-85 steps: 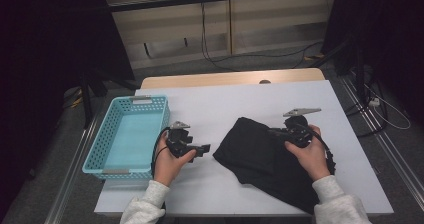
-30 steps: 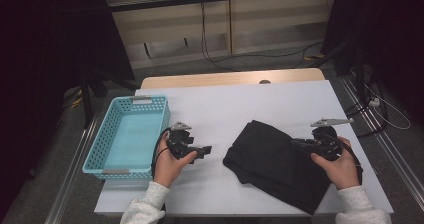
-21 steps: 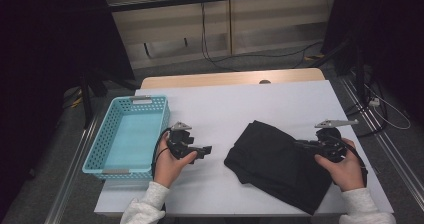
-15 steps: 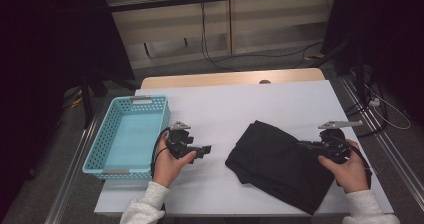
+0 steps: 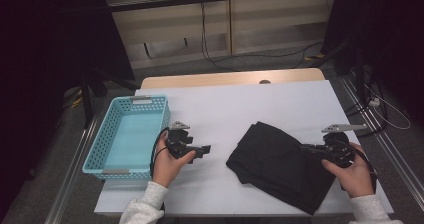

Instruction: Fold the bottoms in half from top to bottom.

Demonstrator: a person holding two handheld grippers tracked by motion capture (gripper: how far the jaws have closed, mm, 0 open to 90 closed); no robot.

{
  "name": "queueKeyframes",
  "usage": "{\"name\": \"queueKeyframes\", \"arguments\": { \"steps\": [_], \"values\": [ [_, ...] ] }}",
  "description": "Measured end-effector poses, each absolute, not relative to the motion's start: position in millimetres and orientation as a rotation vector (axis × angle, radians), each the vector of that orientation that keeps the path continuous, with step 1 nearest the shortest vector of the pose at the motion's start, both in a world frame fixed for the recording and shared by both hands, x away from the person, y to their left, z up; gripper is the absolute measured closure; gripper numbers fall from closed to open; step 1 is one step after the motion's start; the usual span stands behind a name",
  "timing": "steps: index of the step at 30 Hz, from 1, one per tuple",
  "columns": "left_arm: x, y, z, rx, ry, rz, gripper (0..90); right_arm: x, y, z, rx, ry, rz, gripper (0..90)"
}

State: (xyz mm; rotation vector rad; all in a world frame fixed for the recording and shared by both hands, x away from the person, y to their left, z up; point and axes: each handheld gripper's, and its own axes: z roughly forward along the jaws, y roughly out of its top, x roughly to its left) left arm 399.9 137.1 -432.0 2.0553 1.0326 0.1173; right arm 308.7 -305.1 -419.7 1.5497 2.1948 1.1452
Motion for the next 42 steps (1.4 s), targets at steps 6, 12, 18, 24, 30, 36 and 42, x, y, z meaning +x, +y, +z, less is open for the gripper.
{"name": "queueKeyframes", "arguments": {
  "steps": [6, 12, 18, 24, 30, 36, 42],
  "values": [
    [401, 140, -431, 2.055, 1.036, 0.113, 15.6, 306, -307, -419, 1.553, 2.189, 1.140, 81.7],
    [401, 140, -431, 2.054, 1.033, 0.114, 15.5, 303, -310, -418, 1.556, 2.186, 1.140, 81.7],
    [401, 140, -430, 2.056, 1.033, 0.119, 15.5, 299, -310, -417, 1.545, 2.190, 1.129, 81.7],
    [400, 139, -430, 2.061, 1.025, 0.121, 15.5, 295, -314, -416, 1.555, 2.182, 1.129, 81.7],
    [400, 138, -430, 2.059, 1.029, 0.120, 15.5, 293, -318, -416, 1.559, 2.174, 1.124, 81.7],
    [400, 137, -430, 2.058, 1.028, 0.119, 15.5, 290, -318, -416, 1.548, 2.177, 1.101, 81.7],
    [401, 134, -429, 2.059, 1.019, 0.119, 15.5, 284, -319, -413, 1.529, 2.175, 1.075, 81.7]
  ]
}}
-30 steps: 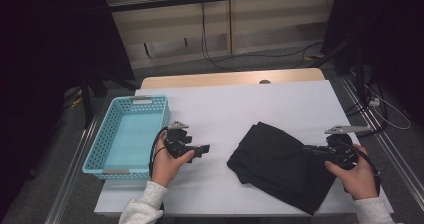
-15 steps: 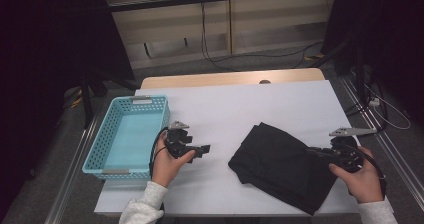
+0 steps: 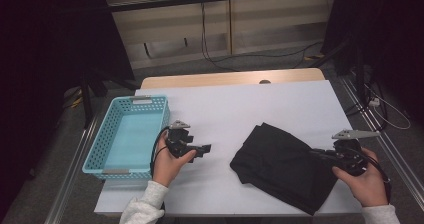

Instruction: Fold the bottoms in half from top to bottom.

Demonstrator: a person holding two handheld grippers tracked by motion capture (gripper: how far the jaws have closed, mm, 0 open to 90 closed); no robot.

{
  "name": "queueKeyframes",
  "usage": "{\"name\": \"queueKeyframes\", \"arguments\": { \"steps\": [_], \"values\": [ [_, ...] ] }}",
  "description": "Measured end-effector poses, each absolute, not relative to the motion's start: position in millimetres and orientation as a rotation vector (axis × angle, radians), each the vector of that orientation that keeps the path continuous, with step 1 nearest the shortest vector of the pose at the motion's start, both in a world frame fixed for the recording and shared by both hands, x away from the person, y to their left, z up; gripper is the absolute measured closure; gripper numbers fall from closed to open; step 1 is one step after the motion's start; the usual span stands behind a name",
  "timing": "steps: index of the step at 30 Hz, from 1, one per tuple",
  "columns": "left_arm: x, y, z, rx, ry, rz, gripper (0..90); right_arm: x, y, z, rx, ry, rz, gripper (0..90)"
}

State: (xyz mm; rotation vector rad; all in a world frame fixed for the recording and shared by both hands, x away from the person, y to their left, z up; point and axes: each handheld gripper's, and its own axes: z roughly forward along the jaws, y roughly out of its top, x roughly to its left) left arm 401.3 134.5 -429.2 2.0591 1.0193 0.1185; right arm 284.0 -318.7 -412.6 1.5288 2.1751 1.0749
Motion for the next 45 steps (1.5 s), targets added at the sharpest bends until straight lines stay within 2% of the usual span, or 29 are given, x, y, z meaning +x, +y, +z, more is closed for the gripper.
{"name": "queueKeyframes", "arguments": {
  "steps": [22, 27, 30, 31, 35, 36, 37, 39, 40, 45],
  "values": [
    [406, 115, -428, 2.079, 0.967, 0.096, 15.5, 257, -334, -411, 1.547, 2.163, 1.011, 81.8],
    [406, 114, -428, 2.081, 0.966, 0.093, 15.5, 257, -336, -421, 1.580, 2.195, 0.951, 81.1],
    [406, 114, -429, 2.079, 0.972, 0.094, 15.5, 259, -335, -426, 1.580, 2.201, 0.913, 76.7],
    [406, 114, -429, 2.082, 0.970, 0.088, 15.5, 261, -334, -429, 1.579, 2.199, 0.887, 70.2],
    [405, 112, -430, 2.080, 0.967, 0.090, 15.3, 265, -335, -430, 1.594, 2.147, 0.887, 53.1],
    [405, 112, -430, 2.080, 0.967, 0.090, 15.1, 265, -335, -430, 1.594, 2.147, 0.887, 53.1],
    [404, 110, -430, 2.084, 0.955, 0.077, 14.9, 267, -336, -431, 1.585, 2.110, 0.913, 43.3],
    [404, 109, -430, 2.088, 0.947, 0.072, 14.6, 267, -335, -431, 1.585, 2.096, 0.930, 41.4],
    [402, 107, -430, 2.089, 0.940, 0.064, 14.4, 269, -334, -431, 1.581, 2.084, 0.955, 36.8],
    [395, 97, -429, 2.106, 0.907, 0.054, 13.2, 273, -327, -429, 1.553, 2.081, 0.961, 31.1]
  ]
}}
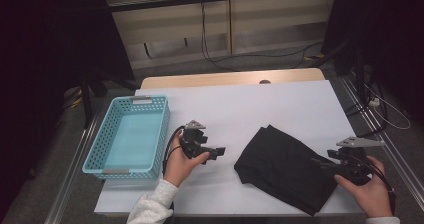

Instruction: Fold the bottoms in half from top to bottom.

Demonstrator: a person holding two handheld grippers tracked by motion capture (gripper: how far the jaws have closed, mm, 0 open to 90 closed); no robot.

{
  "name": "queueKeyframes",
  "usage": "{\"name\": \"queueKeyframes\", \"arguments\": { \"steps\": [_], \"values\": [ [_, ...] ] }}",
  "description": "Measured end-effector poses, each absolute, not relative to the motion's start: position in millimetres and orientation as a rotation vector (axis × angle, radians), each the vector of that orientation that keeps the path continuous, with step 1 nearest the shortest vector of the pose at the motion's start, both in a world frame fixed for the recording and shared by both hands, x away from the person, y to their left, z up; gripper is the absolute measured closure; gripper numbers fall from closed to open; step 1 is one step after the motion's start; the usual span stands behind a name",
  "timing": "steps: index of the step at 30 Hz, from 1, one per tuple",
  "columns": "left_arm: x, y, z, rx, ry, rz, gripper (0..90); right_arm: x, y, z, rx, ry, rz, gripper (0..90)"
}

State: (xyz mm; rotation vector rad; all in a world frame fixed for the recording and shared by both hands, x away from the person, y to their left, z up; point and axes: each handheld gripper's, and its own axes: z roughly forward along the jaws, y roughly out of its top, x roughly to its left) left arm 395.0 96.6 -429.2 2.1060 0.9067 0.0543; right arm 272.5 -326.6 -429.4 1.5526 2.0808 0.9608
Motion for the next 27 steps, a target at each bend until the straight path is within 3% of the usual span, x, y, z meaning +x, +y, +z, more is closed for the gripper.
{"name": "queueKeyframes", "arguments": {
  "steps": [10, 16, 27],
  "values": [
    [378, 78, -435, 2.130, 0.829, -0.013, 11.0, 277, -320, -427, 1.546, 2.049, 0.972, 25.8],
    [367, 63, -443, 2.178, 0.794, -0.037, 19.8, 279, -321, -426, 1.553, 2.029, 0.991, 25.0],
    [358, 51, -449, 2.187, 0.743, -0.032, 22.5, 280, -319, -426, 1.545, 2.036, 0.995, 25.0]
  ]
}}
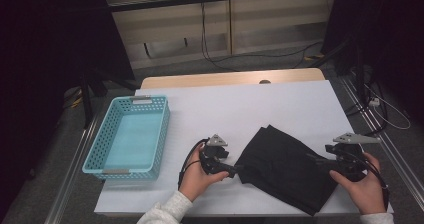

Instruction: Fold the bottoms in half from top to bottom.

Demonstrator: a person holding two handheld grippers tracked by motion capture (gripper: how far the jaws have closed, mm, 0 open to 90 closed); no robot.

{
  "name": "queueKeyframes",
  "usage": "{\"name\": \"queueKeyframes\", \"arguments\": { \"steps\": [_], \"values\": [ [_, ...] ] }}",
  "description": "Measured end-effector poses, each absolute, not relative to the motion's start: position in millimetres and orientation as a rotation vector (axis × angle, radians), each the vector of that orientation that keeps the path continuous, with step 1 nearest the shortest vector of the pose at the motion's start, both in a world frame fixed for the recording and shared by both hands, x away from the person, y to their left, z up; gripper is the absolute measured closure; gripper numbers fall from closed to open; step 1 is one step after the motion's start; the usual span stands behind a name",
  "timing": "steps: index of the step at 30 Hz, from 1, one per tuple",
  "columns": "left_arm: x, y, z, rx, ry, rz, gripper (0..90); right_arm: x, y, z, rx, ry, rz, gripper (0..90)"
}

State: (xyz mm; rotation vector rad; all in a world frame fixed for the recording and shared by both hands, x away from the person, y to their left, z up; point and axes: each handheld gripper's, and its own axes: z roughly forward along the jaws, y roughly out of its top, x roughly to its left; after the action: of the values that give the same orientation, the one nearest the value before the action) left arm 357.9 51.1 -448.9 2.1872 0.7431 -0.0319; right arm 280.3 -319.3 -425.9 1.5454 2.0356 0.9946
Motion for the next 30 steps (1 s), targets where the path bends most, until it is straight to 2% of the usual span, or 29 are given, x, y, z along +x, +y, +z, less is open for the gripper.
{"name": "queueKeyframes", "arguments": {
  "steps": [6, 9, 11, 12, 14, 15, 17, 21, 30],
  "values": [
    [354, 46, -453, 2.215, 0.712, -0.009, 22.9, 280, -318, -426, 1.536, 2.049, 0.997, 25.4],
    [351, 44, -454, 2.220, 0.692, 0.032, 33.8, 281, -316, -427, 1.539, 2.052, 0.998, 25.6],
    [348, 42, -453, 2.221, 0.701, 0.011, 47.9, 281, -316, -427, 1.540, 2.054, 0.999, 25.7],
    [347, 41, -453, 2.225, 0.697, 0.000, 47.9, 281, -316, -427, 1.540, 2.054, 0.999, 25.8],
    [346, 40, -453, 2.230, 0.694, 0.025, 58.9, 281, -317, -427, 1.537, 2.054, 0.997, 25.9],
    [346, 40, -453, 2.232, 0.692, 0.031, 58.9, 281, -317, -426, 1.536, 2.053, 0.998, 25.9],
    [347, 39, -454, 2.223, 0.710, 0.026, 71.9, 281, -316, -426, 1.531, 2.052, 0.999, 25.9],
    [351, 37, -453, 2.225, 0.732, -0.023, 84.1, 281, -316, -425, 1.528, 2.049, 1.002, 26.0],
    [379, 53, -446, 2.180, 0.829, -0.012, 86.4, 281, -312, -423, 1.515, 2.047, 1.014, 26.9]
  ]
}}
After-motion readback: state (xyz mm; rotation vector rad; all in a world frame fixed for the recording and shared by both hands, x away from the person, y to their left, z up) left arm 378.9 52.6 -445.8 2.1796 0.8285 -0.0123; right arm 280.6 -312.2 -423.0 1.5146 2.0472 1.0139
